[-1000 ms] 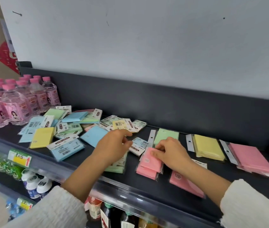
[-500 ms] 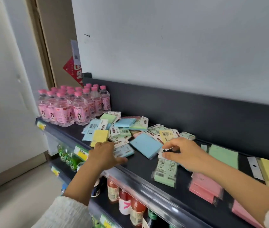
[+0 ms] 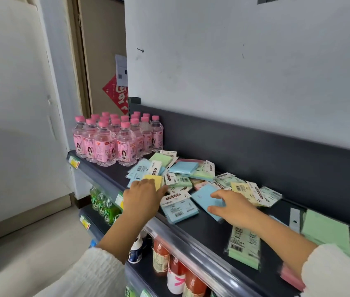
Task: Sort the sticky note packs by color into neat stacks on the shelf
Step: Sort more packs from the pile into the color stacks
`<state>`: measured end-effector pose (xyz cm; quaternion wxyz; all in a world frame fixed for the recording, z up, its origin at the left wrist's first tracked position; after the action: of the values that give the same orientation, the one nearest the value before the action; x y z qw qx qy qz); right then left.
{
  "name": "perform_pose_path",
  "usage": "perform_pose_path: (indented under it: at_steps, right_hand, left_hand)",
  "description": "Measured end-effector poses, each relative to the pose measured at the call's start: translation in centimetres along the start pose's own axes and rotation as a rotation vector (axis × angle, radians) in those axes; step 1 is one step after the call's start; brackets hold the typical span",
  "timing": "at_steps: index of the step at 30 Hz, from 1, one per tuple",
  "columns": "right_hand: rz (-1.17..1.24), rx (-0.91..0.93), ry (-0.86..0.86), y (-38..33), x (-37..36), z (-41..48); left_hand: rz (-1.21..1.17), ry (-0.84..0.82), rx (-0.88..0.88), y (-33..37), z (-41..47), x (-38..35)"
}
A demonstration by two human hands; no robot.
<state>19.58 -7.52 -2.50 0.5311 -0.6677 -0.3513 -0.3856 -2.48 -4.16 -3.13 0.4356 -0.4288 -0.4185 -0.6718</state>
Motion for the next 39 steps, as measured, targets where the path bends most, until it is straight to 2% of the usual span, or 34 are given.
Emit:
perform_pose_path:
  at_steps: [3,5,8,10,13,15,18,21,23,25,28,32,36,37,39]
  right_hand:
    - [-0.003,-0.006,0.007,0.2,0.1,0.3]
    - [0.0,-0.006,0.011,0.4,0.1,0.3]
    - [0.013,0.006,0.022,0.6,0.5,-0.1]
    - [0.046,0.014,0.029,0.9,1.1,-0.6]
    - [0.111,0.036,0.078,1.5,3.0,-2.0]
    - [0.237,0.024,0.092,2.1,4.2,-3.0]
    - [0.581,-0.037,0.074,4.1,5.7,-5.1]
    - [0.901,-0.13,0.122,7.4,7.5,-7.2]
    - [0.968,-0.197,0.188,10.4,8.8,-9.0]
    - [0.936,-0.256,0.237,13.3,9.8,-10.8]
    - [0.86,-0.349,0.298,17.5,11.4,-13.9]
    - [0.85,-0.5,0.337,22.8,12.6,-17.7]
    - [0.9,-0.565,0.351,25.5,12.4,-20.0]
    - [0.913,-0.569,0.346,25.8,12.2,-20.2]
    - [0.942,-0.576,0.333,26.1,11.6,-20.4]
  left_hand:
    - [0.073,-0.153,0.104,-1.8,1.6,-1.1]
    - [0.05,-0.154,0.15,-2.3,2.4,-1.4]
    - [0.016,-0.028,0.125,-1.6,3.0,-1.0]
    - [-0.1,0.114,0.065,-0.6,2.9,-0.3]
    - [-0.296,0.371,-0.077,2.8,2.1,2.0]
    - [-0.454,0.465,-0.202,6.6,1.2,3.8]
    - [-0.786,0.345,-0.367,14.1,0.2,4.3]
    - [-0.979,0.176,-0.443,20.4,-1.1,3.0]
    - [-1.05,0.056,-0.459,23.8,-1.8,1.4]
    - [-1.071,-0.042,-0.501,26.6,-2.5,0.3]
    - [-0.984,-0.177,-0.667,30.4,-4.1,-0.9]
    - [-0.736,-0.244,-0.885,33.3,-6.7,-1.5]
    - [-0.256,-0.502,-1.194,35.4,-10.4,-3.8]
    - [-0.163,-0.537,-1.221,35.5,-10.9,-4.5]
    - [-0.131,-0.539,-1.21,35.6,-11.2,-5.0]
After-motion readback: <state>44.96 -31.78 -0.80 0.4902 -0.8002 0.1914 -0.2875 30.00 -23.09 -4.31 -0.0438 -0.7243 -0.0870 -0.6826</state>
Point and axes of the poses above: each hand's wrist, its own z-axis towards the middle knuckle, its own x-axis out of the back of the hand, y = z × x, the point moved 6 cm from there along z, towards the middle knuckle, and after that the axes turned 14 degrees about -x, right-handed, at the moved point
